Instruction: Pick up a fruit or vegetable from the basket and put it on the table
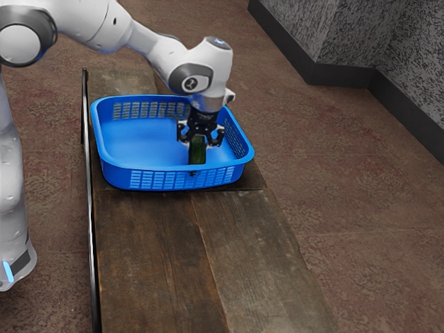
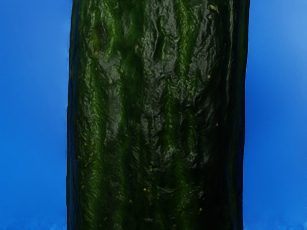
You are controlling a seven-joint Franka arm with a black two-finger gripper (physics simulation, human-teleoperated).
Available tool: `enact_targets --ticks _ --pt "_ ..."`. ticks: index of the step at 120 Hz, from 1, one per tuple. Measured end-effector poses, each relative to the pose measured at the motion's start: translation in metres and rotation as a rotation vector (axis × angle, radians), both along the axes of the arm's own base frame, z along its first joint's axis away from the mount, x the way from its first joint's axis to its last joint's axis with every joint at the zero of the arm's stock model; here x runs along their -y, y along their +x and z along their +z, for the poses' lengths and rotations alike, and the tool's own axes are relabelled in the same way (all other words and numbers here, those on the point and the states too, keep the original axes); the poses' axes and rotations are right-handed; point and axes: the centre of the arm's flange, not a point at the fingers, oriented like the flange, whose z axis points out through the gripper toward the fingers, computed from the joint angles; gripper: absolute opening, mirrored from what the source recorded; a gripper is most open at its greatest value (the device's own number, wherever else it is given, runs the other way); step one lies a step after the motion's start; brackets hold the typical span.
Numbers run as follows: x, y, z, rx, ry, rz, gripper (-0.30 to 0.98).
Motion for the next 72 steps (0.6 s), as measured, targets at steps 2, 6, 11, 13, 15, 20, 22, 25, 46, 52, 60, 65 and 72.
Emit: enact_targets --ticks 2,6,11,13,15,20,22,25,46,52,60,65,72 --pt "0.002 0.001 0.000 0.001 0.000 -0.002 0.20" --pt "0.004 0.002 0.002 0.005 0.000 -0.006 0.20" --pt "0.008 0.003 0.005 0.011 0.002 -0.012 0.20" --pt "0.010 0.004 0.007 0.014 0.002 -0.014 0.20" --pt "0.011 0.004 0.008 0.016 0.003 -0.016 0.20" --pt "0.013 0.005 0.011 0.021 0.003 -0.018 0.20" --pt "0.013 0.005 0.012 0.023 0.003 -0.018 0.20" --pt "0.014 0.004 0.015 0.027 0.004 -0.018 0.20" --pt "0.015 -0.002 0.033 0.047 0.004 -0.013 0.20" --pt "0.015 -0.004 0.037 0.051 0.003 -0.011 0.20" --pt "0.015 -0.007 0.046 0.057 0.003 -0.010 0.20" --pt "0.016 -0.010 0.051 0.060 0.002 -0.009 0.20" --pt "0.016 -0.014 0.058 0.063 0.001 -0.009 0.20"
